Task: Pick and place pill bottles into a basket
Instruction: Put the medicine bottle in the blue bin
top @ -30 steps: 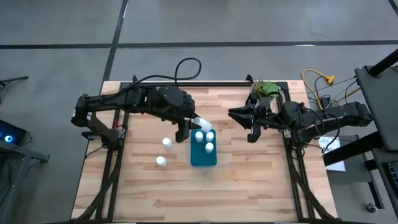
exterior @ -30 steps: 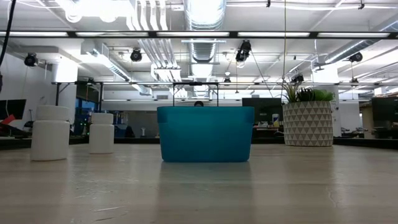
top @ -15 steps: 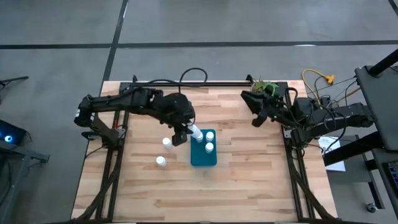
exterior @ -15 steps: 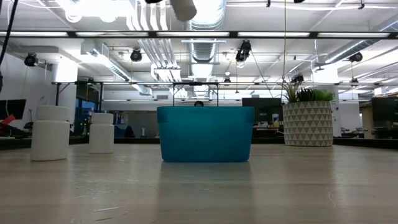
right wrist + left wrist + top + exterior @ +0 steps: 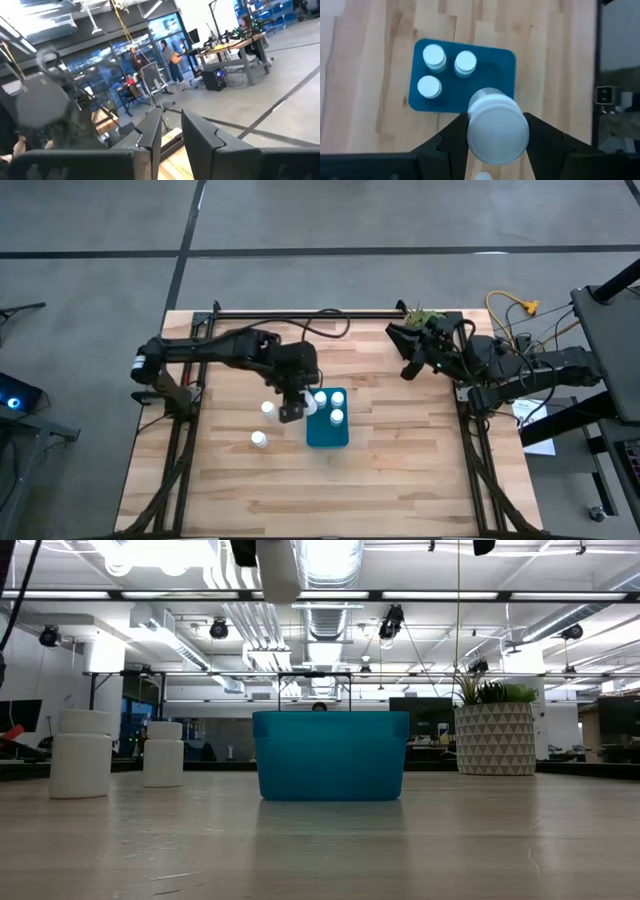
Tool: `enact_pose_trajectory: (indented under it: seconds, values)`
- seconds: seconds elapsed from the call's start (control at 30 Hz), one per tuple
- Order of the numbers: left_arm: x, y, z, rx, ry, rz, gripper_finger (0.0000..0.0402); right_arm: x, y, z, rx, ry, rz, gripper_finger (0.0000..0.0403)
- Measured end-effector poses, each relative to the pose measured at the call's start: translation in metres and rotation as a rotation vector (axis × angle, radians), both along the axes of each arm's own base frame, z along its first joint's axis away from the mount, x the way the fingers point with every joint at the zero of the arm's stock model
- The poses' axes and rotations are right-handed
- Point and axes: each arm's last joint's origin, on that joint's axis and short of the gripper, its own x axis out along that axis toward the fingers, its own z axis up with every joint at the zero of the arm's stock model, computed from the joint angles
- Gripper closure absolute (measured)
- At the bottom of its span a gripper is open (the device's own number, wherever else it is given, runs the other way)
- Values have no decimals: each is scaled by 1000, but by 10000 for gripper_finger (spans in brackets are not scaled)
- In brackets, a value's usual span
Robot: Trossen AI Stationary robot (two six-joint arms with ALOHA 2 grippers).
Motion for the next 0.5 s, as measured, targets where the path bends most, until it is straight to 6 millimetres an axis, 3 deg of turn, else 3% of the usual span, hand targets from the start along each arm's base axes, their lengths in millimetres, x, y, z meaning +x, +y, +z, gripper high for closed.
enact_pose_trajectory:
  seconds: [0.33, 0.5]
  values:
    - [39, 1, -47, 55, 129, 44, 257, -14, -6, 0, 29, 34, -18, 335]
    - [45, 4, -49, 149, 103, 91, 257, -22, -8, 4, 14, 19, -30, 335]
